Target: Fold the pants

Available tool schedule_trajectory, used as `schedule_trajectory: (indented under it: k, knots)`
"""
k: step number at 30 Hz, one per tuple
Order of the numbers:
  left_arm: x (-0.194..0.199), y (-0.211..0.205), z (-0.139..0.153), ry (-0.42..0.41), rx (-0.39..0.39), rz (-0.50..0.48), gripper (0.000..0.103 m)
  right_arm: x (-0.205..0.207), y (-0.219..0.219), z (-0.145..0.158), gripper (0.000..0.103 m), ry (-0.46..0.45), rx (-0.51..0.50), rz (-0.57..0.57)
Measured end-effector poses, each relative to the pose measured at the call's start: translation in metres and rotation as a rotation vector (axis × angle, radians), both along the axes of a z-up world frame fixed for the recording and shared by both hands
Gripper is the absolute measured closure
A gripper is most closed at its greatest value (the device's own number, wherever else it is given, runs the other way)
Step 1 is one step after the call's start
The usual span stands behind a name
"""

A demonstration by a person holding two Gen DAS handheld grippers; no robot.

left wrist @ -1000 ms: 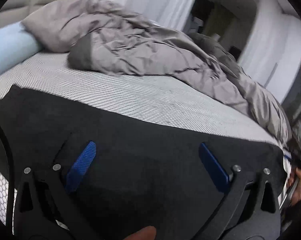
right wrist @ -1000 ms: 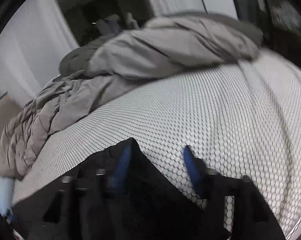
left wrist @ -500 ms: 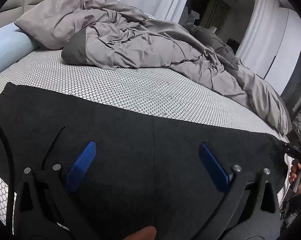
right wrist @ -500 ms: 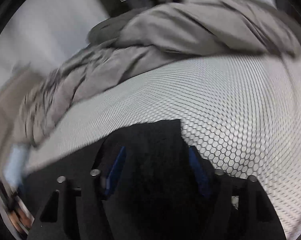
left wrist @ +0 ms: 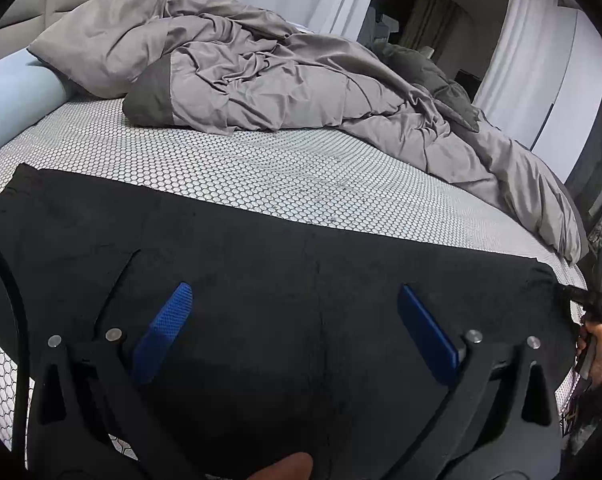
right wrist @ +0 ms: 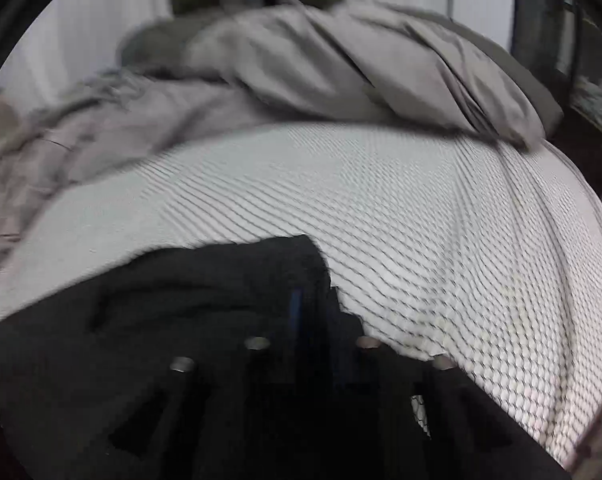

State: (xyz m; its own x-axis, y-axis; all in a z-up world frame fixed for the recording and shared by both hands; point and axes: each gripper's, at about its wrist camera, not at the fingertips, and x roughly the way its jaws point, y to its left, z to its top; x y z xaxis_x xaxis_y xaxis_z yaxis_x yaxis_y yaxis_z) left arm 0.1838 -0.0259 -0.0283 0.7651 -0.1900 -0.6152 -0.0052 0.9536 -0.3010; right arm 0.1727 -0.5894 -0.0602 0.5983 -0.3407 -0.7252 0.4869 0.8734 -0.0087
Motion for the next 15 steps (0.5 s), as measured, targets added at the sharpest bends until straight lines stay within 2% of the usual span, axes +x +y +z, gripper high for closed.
schedule_trajectory:
  k: [1,3,4,5,6,7,9,11,13,15]
  knots:
    - [-0.001,0.001,0.001,-0.003,-0.001,0.005,0.001,-0.002,0.000,0.001,0.055,0.014,-0.019,-0.023]
    - [-0.004,-0.001,0.006,-0.026,0.010,0.012,0.001,-0.014,0.001,0.014,0.053,-0.047,-0.014,-0.015]
    - [-0.007,-0.004,0.009,-0.042,0.018,0.015,0.001,-0.025,0.003,0.025,0.047,-0.103,0.021,0.005]
    - [-0.009,-0.008,0.011,-0.051,0.026,0.008,0.001,-0.033,0.005,0.033,0.036,-0.139,0.048,0.020]
    - [-0.012,-0.015,0.014,-0.055,0.045,-0.014,0.001,-0.046,0.011,0.044,0.029,-0.187,0.091,0.061]
    - [-0.016,-0.026,0.017,-0.066,0.069,-0.051,0.001,-0.053,0.017,0.050,0.017,-0.208,0.122,0.107]
    - [-0.024,-0.047,0.023,-0.092,0.100,-0.123,0.001,-0.059,0.037,0.057,0.012,-0.217,0.155,0.185]
    - [-0.034,-0.071,0.026,-0.106,0.083,-0.222,0.001,-0.068,0.066,0.059,0.005,-0.209,0.164,0.280]
    - [-0.040,-0.095,0.023,-0.082,0.029,-0.324,0.001,-0.065,0.106,0.055,0.004,-0.175,0.132,0.358]
    - [-0.044,-0.120,0.014,-0.039,0.025,-0.396,0.001,-0.059,0.137,0.048,0.004,-0.132,0.122,0.431]
